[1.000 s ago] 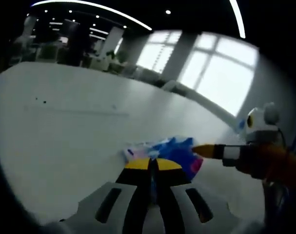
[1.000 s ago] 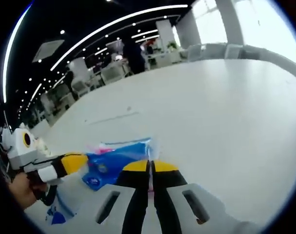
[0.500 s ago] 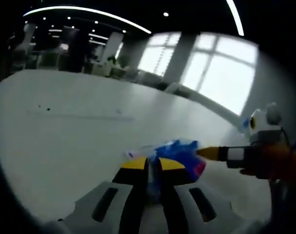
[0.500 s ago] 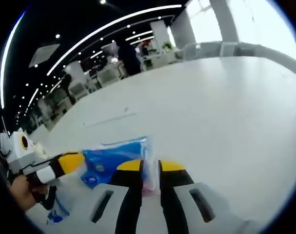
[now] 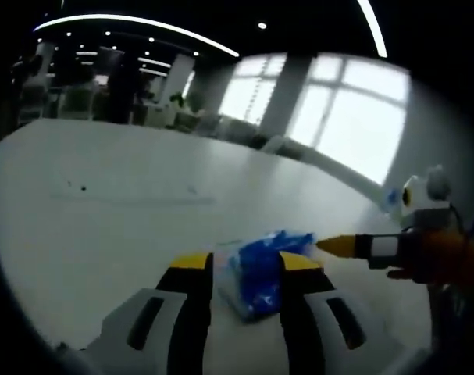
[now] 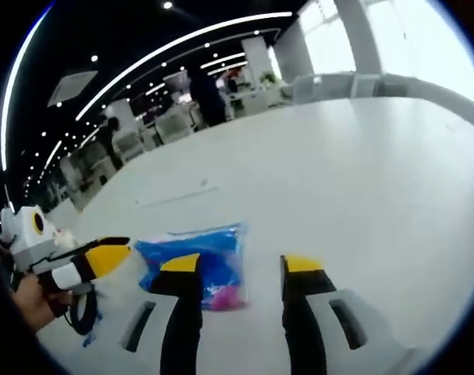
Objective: Arrange the tabletop items into an orderly group along one side of the table until the central work area is clear of visible clutter.
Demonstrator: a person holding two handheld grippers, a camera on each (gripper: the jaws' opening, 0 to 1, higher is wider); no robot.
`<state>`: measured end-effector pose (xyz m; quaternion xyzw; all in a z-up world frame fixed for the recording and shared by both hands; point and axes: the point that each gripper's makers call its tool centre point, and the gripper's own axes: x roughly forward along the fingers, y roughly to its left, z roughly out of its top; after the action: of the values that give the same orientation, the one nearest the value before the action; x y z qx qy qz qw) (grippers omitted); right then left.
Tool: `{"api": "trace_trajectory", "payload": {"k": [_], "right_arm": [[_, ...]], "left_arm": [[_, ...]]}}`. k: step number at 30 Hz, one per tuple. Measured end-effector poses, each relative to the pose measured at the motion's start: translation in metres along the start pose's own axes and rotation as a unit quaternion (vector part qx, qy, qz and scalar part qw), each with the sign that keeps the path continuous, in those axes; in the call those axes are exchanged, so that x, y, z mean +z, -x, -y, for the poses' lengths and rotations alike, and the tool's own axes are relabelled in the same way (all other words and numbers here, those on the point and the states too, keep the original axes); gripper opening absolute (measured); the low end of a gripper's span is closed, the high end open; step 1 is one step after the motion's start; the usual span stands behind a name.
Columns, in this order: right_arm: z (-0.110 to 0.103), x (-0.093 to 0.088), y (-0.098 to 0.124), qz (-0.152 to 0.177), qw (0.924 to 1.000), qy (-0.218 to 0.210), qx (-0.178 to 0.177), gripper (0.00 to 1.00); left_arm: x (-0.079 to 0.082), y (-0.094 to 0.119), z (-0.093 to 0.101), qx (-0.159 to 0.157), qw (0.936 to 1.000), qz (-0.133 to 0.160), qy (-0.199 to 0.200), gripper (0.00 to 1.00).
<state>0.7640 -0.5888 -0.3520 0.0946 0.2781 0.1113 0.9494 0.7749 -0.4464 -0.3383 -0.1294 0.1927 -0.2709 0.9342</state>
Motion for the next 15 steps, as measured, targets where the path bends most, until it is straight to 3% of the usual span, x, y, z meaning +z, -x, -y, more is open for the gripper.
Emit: {"api": "trace_trajectory", "payload": {"k": [7,13,15], "right_arm": [[-0.02,0.003,0.019,0.005,0.9997,0.014,0.018,0.58],[-0.042,-0.001,0.032,-0.002,0.9981,0.047,0.039,0.69],[-0.05,-0.005,0.036,-0.01,0.9965,0.07,0.044,0.71]], "left_arm": [[0.015,0.02,-0.003,0.017,0.9998,0.013,0.002,0.51],[0.028,0.046,-0.01,0.042,0.9988,0.02,-0.018,0.61],[0.037,0.058,-0.013,0.048,0.998,0.036,-0.022,0.65]]}}
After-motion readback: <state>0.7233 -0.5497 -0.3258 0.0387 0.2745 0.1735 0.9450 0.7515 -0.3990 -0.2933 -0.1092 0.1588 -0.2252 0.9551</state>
